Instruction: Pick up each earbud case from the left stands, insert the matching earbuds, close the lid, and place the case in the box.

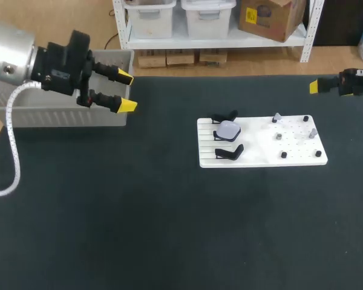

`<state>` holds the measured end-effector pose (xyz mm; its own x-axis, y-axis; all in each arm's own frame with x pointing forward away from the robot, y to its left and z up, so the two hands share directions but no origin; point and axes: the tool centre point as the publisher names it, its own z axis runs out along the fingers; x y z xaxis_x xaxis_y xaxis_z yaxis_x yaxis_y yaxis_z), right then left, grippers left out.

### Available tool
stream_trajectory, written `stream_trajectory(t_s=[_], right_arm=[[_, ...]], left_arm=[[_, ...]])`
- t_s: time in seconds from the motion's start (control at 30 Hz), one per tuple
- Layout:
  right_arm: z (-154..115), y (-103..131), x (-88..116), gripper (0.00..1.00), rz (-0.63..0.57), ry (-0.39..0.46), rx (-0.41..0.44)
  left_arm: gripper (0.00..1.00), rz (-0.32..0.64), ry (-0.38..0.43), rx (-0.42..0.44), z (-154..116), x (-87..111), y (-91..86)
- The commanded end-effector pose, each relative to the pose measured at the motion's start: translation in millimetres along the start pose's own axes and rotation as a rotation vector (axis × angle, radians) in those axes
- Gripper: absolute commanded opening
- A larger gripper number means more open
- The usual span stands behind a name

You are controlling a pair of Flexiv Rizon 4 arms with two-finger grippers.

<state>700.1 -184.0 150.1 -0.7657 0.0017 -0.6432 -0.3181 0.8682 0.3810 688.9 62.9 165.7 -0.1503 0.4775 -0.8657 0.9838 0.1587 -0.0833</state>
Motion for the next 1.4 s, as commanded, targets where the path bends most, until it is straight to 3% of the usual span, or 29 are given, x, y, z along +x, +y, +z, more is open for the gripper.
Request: stream_trajectory(t_s=[0.03,0.23,0.33,0.47,0.73,1.4], right_arm=[[-0.2,-0.9,0.1,1.00,-0.001,0.001,-0.004],[-0.2,-0.9,0.1,1.00,-0.001,0.001,-0.004],[-0.2,-0.9,0.1,1.00,-0.001,0.001,-0.004],[-0.2,-0.9,0.1,1.00,-0.001,0.001,-0.004],[-0.2,-0.9,0.1,1.00,-0.001,0.001,-0.004],[-0.2,-0.9,0.1,1.00,-0.001,0.001,-0.004]], left_arm=[[1.00,-0.001,0.007,0.087,0.5,-1.2,5.9],[1.00,0.007,0.004,0.084,1.1,5.0,6.2],[1.00,-0.001,0.023,0.043,11.7,17.8,10.2],[1.00,0.041,-0.002,0.025,26.9,16.8,13.1],[1.00,0.128,-0.028,0.105,69.0,9.8,14.7],[1.00,0.131,-0.072,0.148,147.5,15.4,5.0]])
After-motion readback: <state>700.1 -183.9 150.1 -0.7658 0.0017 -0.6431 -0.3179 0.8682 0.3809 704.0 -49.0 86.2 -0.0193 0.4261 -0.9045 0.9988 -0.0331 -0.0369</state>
